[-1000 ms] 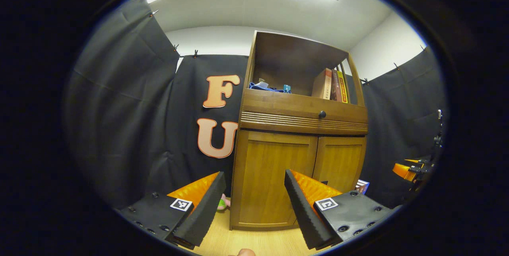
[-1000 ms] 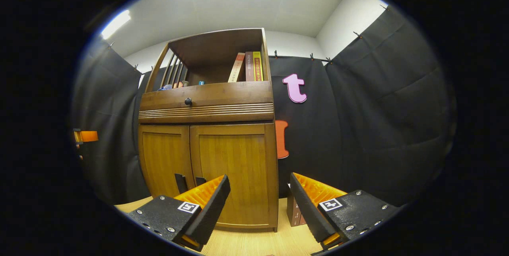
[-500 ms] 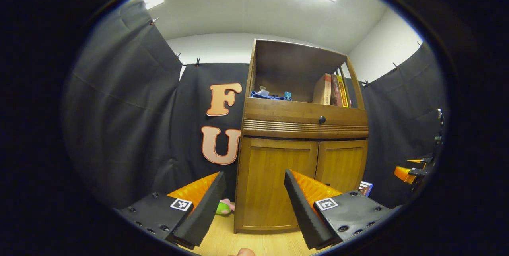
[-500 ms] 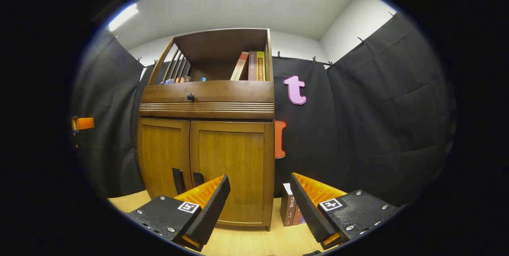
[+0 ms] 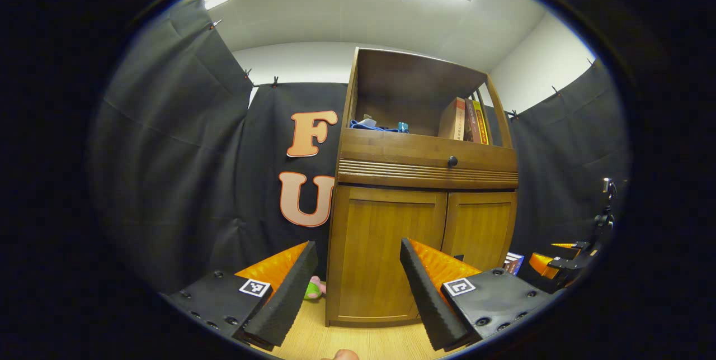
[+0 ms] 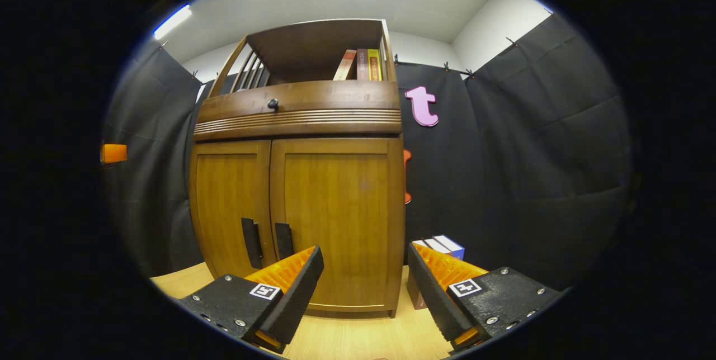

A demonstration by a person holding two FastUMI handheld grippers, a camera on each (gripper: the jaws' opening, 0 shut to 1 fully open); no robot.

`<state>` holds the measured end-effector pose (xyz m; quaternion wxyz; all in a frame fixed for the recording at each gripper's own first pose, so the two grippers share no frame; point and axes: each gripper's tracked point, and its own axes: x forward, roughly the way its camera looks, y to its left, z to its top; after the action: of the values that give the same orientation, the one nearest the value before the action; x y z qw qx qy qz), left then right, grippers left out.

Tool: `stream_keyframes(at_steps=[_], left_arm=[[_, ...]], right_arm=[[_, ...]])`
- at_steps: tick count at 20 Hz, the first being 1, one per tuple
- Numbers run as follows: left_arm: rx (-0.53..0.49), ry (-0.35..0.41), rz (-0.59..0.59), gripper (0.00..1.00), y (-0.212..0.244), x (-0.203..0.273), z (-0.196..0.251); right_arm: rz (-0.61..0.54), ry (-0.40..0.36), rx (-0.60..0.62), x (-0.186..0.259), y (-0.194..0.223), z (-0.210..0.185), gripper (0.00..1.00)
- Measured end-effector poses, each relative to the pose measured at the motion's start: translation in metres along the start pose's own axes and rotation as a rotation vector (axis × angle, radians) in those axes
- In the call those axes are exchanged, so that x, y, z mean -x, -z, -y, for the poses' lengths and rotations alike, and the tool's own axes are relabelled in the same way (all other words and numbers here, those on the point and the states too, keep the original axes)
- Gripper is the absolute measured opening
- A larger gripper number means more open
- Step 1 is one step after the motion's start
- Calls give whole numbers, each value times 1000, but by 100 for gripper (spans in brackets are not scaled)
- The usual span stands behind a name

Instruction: Open the right door of the double-door shoe cabinet with the right hand, and open the left door with the left hand.

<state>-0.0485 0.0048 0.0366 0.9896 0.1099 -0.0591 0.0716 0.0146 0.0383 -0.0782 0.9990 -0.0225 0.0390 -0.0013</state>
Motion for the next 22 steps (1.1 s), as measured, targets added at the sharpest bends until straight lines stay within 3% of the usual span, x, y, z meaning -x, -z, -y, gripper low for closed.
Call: stream_keyframes(at_steps=[12,22], left_arm=[[-78,-23,-25,96,19,7,-14],[-46,12,-36,96,30,1,-18]], right_arm=[[-29,-102,3,-63,60,-108,94],[-127,-110,-3,-131,98,-138,90]])
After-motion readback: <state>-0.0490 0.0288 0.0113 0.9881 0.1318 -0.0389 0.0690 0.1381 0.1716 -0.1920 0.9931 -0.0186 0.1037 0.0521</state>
